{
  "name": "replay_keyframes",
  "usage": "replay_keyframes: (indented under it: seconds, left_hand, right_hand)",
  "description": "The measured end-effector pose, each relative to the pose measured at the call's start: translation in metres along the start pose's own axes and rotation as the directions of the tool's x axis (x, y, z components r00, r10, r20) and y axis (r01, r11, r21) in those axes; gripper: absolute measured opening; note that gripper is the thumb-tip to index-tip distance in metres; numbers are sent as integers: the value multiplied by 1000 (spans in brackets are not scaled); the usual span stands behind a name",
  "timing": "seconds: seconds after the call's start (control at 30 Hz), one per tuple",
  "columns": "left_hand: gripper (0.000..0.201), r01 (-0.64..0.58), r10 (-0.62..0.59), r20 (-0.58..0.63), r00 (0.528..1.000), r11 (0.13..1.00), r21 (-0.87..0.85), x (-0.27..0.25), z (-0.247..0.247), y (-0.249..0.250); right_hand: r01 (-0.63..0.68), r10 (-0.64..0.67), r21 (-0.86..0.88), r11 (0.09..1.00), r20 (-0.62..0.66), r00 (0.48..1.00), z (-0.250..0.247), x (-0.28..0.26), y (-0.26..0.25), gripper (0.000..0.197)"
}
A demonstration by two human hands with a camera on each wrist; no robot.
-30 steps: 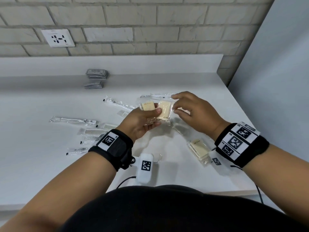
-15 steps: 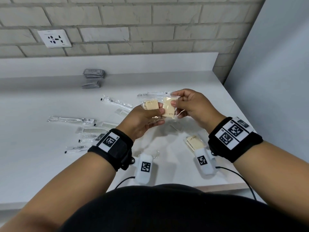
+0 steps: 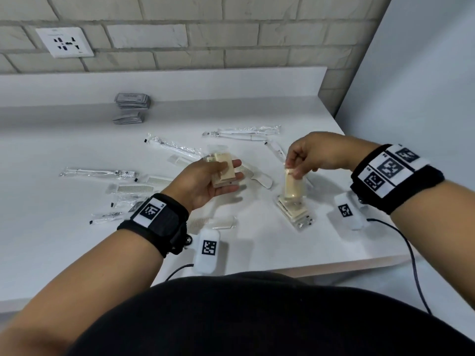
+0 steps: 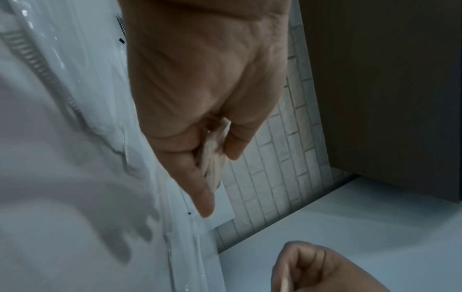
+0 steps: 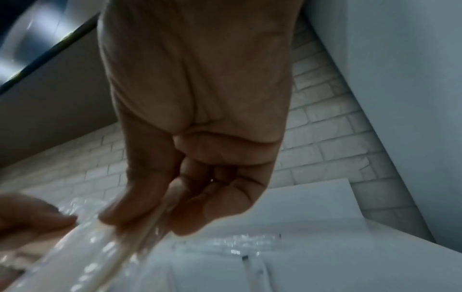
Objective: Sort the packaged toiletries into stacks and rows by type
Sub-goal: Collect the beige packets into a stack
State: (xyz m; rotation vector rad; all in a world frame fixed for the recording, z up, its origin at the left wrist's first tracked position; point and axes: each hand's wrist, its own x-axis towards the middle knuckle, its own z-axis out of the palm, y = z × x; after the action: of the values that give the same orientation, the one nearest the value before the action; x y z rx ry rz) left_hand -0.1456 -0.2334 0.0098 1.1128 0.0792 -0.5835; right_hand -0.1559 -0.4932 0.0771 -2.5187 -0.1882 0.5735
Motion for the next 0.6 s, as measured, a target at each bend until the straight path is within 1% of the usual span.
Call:
replay_keyframes:
  seconds: [0.03, 0.07, 0.1, 0.13, 0.2, 0.23, 0.3, 0.33, 0.37, 0.4, 0.43, 0.47, 0.5, 0.57, 0.6]
  left_hand:
    - [21, -1, 1, 17, 1000, 1000, 22, -2, 1, -2]
    - [19, -2, 1, 26, 1000, 999, 44, -3, 1, -4]
    - [17, -3, 1, 29, 1000, 998, 64, -4, 1, -5]
    - [18, -6, 4, 25, 1000, 997, 73, -4, 2, -6]
    - [31, -14, 14, 1, 1000, 998, 57, -5, 0, -6]
    - [36, -16, 16, -9, 1000, 999, 51, -5, 0, -6]
    - [38, -23, 24, -14, 1000, 998, 67, -7, -1, -6]
    - [38, -23, 24, -13, 1000, 997, 75, -8, -1, -6]
    - [38, -22, 23, -12, 1000, 996, 81, -9, -2, -6]
    - [35, -22, 22, -4, 1000, 996, 87, -9, -1, -6]
    - [30, -23, 22, 12, 1000, 995, 94, -10, 1, -7]
    - [24, -24, 21, 34, 999, 995, 94, -10, 3, -8]
    - [19, -31, 26, 54, 998, 996, 84, -10, 6, -8]
    - [16, -61, 57, 83, 995, 997, 50, -12, 11, -7]
    - [16, -75, 71, 89, 994, 996, 39, -13, 12, -7]
  right_hand:
    - [-34, 40, -86, 996, 64, 997, 3, 1, 1, 21]
    - [-55, 70, -131, 990, 111, 991, 8, 2, 0, 21]
    - [-69, 90, -156, 985, 135, 987, 14, 5, 1, 22]
    - [-77, 102, -186, 980, 132, 986, 20, 7, 3, 22]
    - [-86, 114, -292, 953, 80, 990, 34, 12, 8, 22]
    - [-90, 112, -347, 933, 43, 993, 40, 14, 12, 26]
    - [-80, 64, -382, 921, -54, 996, 47, 14, 14, 31]
    - [-58, 14, -342, 938, -131, 991, 48, 12, 11, 29]
    - [-18, -36, -238, 971, -221, 975, 47, 11, 5, 26]
    - [37, -57, -69, 997, -307, 950, 46, 10, -4, 24]
    - [105, -50, 135, 985, -361, 931, 46, 10, -14, 24]
    - [161, -32, 319, 934, -374, 927, 48, 11, -25, 23]
    - [189, -16, 446, 875, -364, 931, 50, 12, -35, 20]
    - [201, 11, 581, 789, -341, 940, 57, 15, -48, 9]
    - [200, 26, 623, 756, -335, 942, 61, 16, -50, 8]
